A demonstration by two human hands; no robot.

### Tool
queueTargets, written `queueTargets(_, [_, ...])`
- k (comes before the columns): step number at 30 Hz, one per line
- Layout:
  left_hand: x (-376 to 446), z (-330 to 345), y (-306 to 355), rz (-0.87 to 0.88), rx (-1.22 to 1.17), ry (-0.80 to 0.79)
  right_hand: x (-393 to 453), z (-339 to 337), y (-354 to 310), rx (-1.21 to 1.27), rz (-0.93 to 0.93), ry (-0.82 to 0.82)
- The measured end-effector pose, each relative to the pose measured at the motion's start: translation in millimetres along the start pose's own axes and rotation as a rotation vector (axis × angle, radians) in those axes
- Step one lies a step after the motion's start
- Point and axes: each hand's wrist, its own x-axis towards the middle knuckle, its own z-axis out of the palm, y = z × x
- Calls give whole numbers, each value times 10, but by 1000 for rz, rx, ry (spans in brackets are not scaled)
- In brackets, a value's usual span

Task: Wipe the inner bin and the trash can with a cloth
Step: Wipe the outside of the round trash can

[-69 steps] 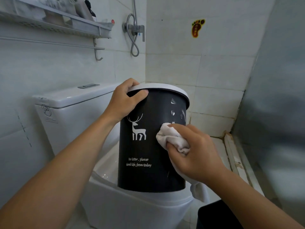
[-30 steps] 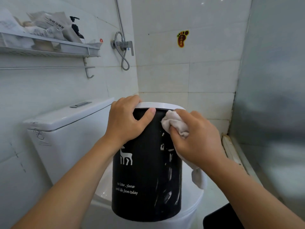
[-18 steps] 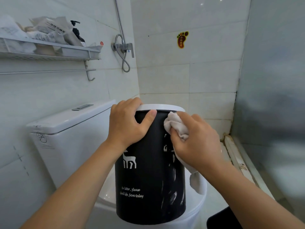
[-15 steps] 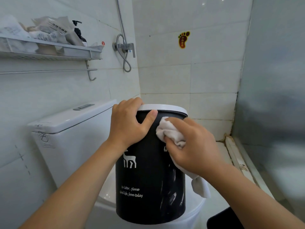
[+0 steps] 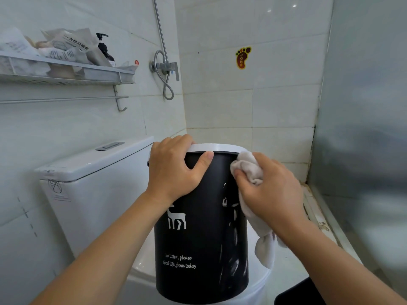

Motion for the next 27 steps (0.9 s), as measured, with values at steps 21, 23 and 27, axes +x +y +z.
queueTargets(21, [-16,-69,-177,-49,-97,35,-188,128,-193,245,-246,-105])
queueTargets(23, [-31,-88,-208,-55,-121,37,-194,133,-250,216,-301,-128])
queueTargets(27, [-91,-148,-275,-87,-178,53,-1,121,36,192,-104,-66])
